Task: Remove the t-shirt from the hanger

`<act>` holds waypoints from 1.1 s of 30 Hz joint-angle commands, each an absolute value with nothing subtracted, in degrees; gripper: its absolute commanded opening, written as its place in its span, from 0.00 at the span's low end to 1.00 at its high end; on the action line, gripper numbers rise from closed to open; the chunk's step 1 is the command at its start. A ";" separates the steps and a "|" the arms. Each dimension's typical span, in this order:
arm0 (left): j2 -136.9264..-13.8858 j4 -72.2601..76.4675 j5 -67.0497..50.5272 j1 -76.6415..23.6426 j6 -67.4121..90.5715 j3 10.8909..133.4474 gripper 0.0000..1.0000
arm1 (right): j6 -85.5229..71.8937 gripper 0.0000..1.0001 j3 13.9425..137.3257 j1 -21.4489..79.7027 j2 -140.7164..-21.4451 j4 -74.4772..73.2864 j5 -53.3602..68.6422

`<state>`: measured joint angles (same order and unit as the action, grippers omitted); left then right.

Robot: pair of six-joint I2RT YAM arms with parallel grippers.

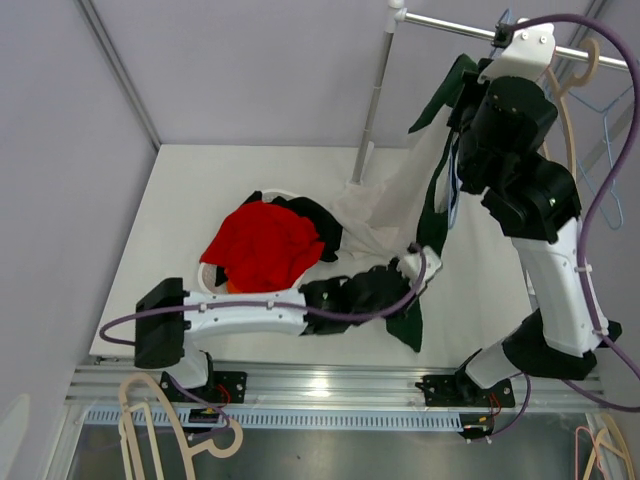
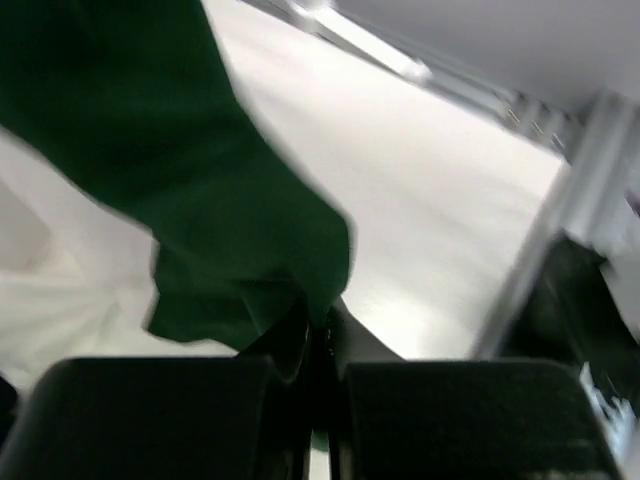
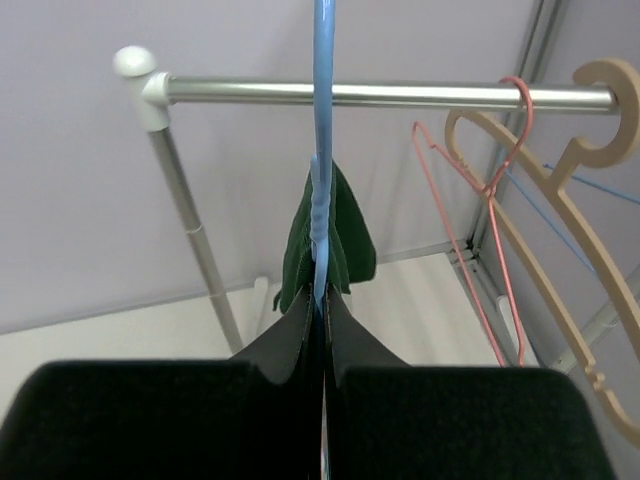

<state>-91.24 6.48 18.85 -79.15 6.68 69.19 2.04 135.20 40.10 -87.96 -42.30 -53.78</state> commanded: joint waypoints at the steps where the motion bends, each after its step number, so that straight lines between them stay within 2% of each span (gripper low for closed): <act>1: -94.56 -5.68 16.26 -70.77 9.23 86.28 0.01 | -2.54 0.00 132.81 43.32 -82.54 -43.93 -55.63; 4: -97.20 -13.43 14.15 -64.72 8.26 103.02 0.01 | -7.11 0.00 132.71 44.56 -81.13 -49.73 -53.97; 6: -100.18 -18.33 12.32 -61.98 8.61 108.69 0.01 | -9.65 0.00 132.80 45.52 -79.90 -53.59 -52.31; 7: -101.59 -20.46 11.87 -59.61 8.96 118.03 0.01 | -10.54 0.00 132.80 45.61 -79.46 -54.74 -51.60; 9: -107.55 -28.86 11.08 -57.58 10.01 125.21 0.01 | -12.55 0.00 133.06 45.88 -78.58 -58.51 -50.28; 12: -116.33 -38.11 10.72 -53.97 11.42 144.88 0.01 | -15.46 0.00 135.96 45.88 -78.14 -64.59 -46.15; 13: -117.41 -38.84 10.29 -52.31 11.86 146.06 0.01 | -15.90 0.00 137.01 45.88 -78.05 -65.64 -44.05; 17: -114.79 -34.64 9.75 -49.05 13.88 138.80 0.01 | -16.96 0.00 136.94 45.88 -76.82 -68.20 -40.44; 18: -113.92 -33.58 10.28 -48.87 13.71 133.04 0.01 | -17.05 0.00 136.93 45.88 -76.47 -68.81 -39.99; 24: -114.43 -34.27 12.31 -48.16 14.49 129.82 0.01 | -17.66 0.00 136.85 45.88 -73.83 -68.04 -31.04; 30: -107.59 -26.74 12.29 -48.51 14.77 119.54 0.01 | -16.79 0.00 135.52 45.88 -72.33 -67.14 -34.98; 33: -107.66 -30.82 17.64 -48.43 12.93 121.10 0.01 | -17.05 0.00 137.55 45.88 -72.34 -68.03 -32.96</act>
<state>-112.86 -32.99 12.86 -48.38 13.52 119.24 -16.93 135.85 45.65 -72.18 -69.04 -34.39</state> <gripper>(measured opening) 0.011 0.020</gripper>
